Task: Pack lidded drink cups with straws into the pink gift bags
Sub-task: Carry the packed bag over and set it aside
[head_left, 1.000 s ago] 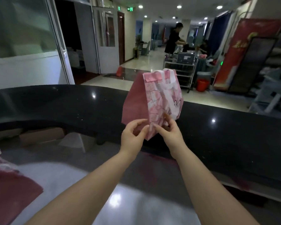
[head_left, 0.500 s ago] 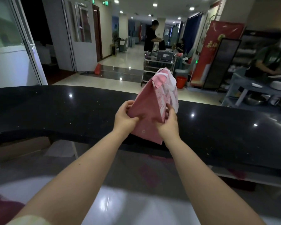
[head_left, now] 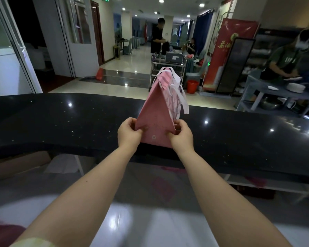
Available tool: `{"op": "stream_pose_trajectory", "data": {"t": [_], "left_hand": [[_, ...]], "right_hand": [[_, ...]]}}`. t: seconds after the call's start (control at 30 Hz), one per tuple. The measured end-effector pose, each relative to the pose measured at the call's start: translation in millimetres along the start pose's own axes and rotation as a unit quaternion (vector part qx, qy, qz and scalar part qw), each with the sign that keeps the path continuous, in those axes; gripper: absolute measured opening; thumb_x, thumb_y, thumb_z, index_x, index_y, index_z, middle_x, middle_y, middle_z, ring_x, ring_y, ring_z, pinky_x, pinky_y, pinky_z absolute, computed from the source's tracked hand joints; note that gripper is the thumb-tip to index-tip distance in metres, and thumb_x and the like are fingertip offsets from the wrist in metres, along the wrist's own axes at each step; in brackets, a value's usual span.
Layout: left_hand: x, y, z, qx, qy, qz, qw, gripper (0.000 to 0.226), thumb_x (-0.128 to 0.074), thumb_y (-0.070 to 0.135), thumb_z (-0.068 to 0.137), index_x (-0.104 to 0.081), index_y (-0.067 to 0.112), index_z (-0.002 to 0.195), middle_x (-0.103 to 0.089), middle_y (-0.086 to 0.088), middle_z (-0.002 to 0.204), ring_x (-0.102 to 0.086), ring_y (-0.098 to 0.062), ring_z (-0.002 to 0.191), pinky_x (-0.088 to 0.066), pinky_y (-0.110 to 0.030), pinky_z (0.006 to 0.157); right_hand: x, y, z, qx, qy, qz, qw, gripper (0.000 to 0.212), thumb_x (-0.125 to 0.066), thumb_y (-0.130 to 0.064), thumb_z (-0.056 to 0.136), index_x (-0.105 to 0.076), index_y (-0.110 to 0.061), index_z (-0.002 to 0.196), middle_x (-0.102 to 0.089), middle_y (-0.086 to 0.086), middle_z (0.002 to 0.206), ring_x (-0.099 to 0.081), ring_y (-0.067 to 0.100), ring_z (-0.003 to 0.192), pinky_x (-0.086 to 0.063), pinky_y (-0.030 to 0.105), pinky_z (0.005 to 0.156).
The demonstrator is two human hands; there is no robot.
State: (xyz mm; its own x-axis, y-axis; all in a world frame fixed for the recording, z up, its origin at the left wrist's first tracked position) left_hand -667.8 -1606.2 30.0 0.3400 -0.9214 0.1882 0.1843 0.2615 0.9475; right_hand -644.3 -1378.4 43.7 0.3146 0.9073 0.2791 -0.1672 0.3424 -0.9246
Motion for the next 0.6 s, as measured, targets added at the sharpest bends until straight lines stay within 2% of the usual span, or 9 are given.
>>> {"op": "stream_pose_trajectory", "data": {"t": [0.07,0.17,0.27,0.43,0.53,0.6], "left_hand": [[6.9,-6.7,3.2,0.011,-0.005,0.015,1.000,0.019,-0.080,0.021,0.077,-0.062,0.028,0.078,-0.067,0.013,0.072,-0.063,-0.003,0.065,-0.050,-0.016,0.053],[11.7,-23.4,-2.2,0.024,-0.021,0.056,0.998,0.022,-0.076,0.015,0.079,-0.062,0.032,0.080,-0.068,0.012,0.077,-0.065,-0.006,0.073,-0.051,-0.021,0.058],[11.9,-23.7,-6.0,0.015,-0.023,0.093,0.995,0.026,-0.072,0.010,0.079,-0.060,0.033,0.079,-0.067,0.013,0.077,-0.064,-0.002,0.073,-0.048,-0.019,0.059],[10.3,-17.8,-9.6,0.013,-0.032,0.109,0.993,0.025,-0.068,0.010,0.078,-0.059,0.034,0.081,-0.066,0.012,0.078,-0.063,-0.004,0.073,-0.051,-0.022,0.061],[17.7,-12.6,-18.1,0.000,-0.021,0.113,0.993,0.022,-0.072,0.017,0.077,-0.059,0.033,0.082,-0.064,0.012,0.079,-0.062,-0.002,0.073,-0.047,-0.020,0.061],[27.4,-7.3,-25.1,-0.002,-0.003,0.110,0.994,0.022,-0.077,0.022,0.077,-0.059,0.032,0.082,-0.063,0.009,0.081,-0.061,-0.005,0.074,-0.050,-0.023,0.063]], "right_hand": [[-7.3,1.9,2.0,-0.006,-0.010,-0.009,1.000,0.026,-0.071,-0.019,0.085,-0.055,-0.038,0.090,-0.061,-0.009,0.094,-0.062,0.007,0.082,-0.050,0.018,0.061],[-12.3,14.4,0.5,-0.027,-0.011,-0.053,0.998,0.026,-0.071,-0.017,0.085,-0.054,-0.028,0.100,-0.059,-0.001,0.106,-0.060,0.009,0.083,-0.046,0.019,0.060],[-12.5,17.1,1.6,-0.037,-0.007,-0.070,0.997,0.028,-0.071,-0.015,0.084,-0.051,-0.026,0.102,-0.057,0.003,0.112,-0.058,0.009,0.082,-0.043,0.019,0.059],[-9.2,17.6,2.0,-0.037,-0.026,-0.085,0.995,0.031,-0.070,-0.014,0.083,-0.050,-0.027,0.104,-0.058,-0.003,0.102,-0.055,0.002,0.077,-0.040,0.016,0.055],[-1.2,15.1,-4.5,-0.026,-0.033,-0.084,0.996,0.028,-0.069,-0.016,0.085,-0.052,-0.028,0.103,-0.060,-0.009,0.094,-0.058,0.002,0.079,-0.043,0.017,0.057],[8.5,9.3,-10.8,-0.016,-0.034,-0.092,0.995,0.025,-0.070,-0.018,0.085,-0.056,-0.026,0.104,-0.061,-0.009,0.094,-0.059,0.004,0.081,-0.046,0.020,0.060]]}}
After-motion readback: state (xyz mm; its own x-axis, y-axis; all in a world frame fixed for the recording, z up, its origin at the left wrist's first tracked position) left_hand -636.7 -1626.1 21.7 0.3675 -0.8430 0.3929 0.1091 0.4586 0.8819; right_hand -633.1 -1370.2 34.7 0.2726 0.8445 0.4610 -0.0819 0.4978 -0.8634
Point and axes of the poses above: each hand's wrist, its own z-axis towards the middle knuckle, its own x-axis out of the back of the hand, y = z × x, the point moved 10 cm from there along z, towards the middle knuckle
